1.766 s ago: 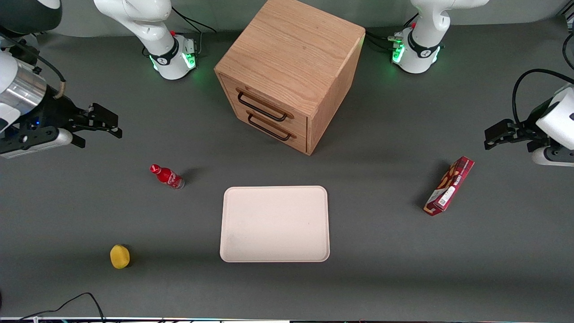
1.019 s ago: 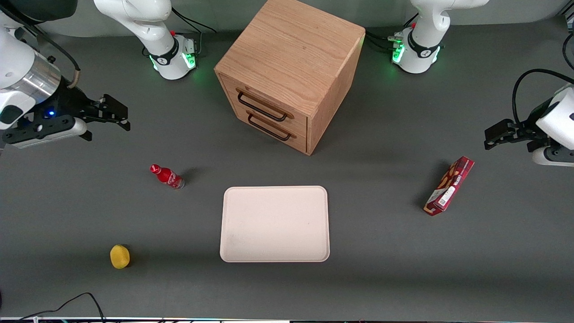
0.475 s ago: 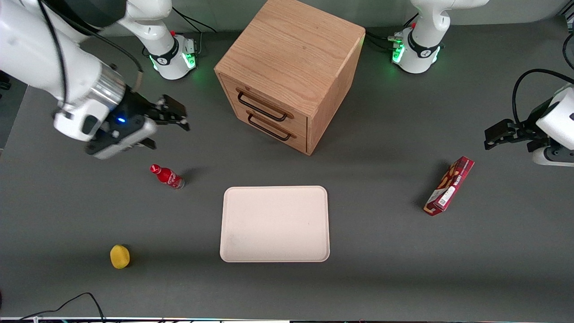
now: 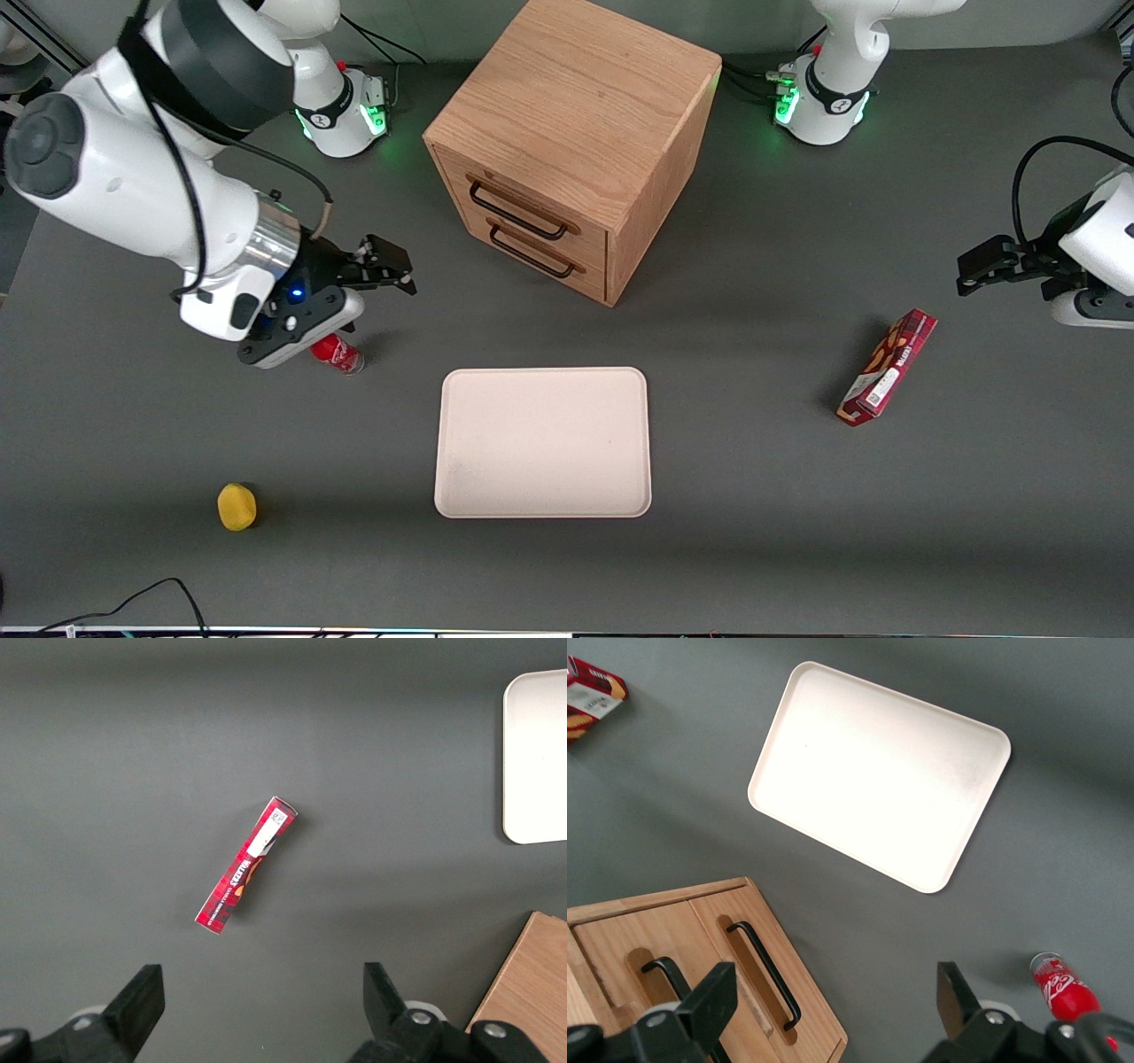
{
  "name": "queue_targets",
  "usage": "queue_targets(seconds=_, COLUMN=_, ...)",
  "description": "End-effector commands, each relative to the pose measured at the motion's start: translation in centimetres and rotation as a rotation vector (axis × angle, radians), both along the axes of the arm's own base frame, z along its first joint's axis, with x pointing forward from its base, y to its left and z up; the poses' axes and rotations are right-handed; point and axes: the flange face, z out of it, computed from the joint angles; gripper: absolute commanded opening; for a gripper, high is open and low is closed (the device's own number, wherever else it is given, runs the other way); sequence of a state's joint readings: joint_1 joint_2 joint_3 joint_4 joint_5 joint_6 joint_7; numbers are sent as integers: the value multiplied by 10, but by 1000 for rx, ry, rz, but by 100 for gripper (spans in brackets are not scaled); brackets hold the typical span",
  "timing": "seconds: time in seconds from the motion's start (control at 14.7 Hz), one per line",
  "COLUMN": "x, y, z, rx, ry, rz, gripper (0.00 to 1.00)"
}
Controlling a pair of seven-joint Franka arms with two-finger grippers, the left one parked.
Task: Open upper drawer
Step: 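Move the right gripper from rest toward the wooden cabinet's drawers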
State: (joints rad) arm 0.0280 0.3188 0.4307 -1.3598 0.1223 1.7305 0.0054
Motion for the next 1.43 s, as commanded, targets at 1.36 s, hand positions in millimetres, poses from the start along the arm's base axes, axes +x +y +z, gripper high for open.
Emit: queue_targets(seconds=1.36, x=-30, y=28, z=-50, rx=-177, ry=114, rz=236, gripper=100)
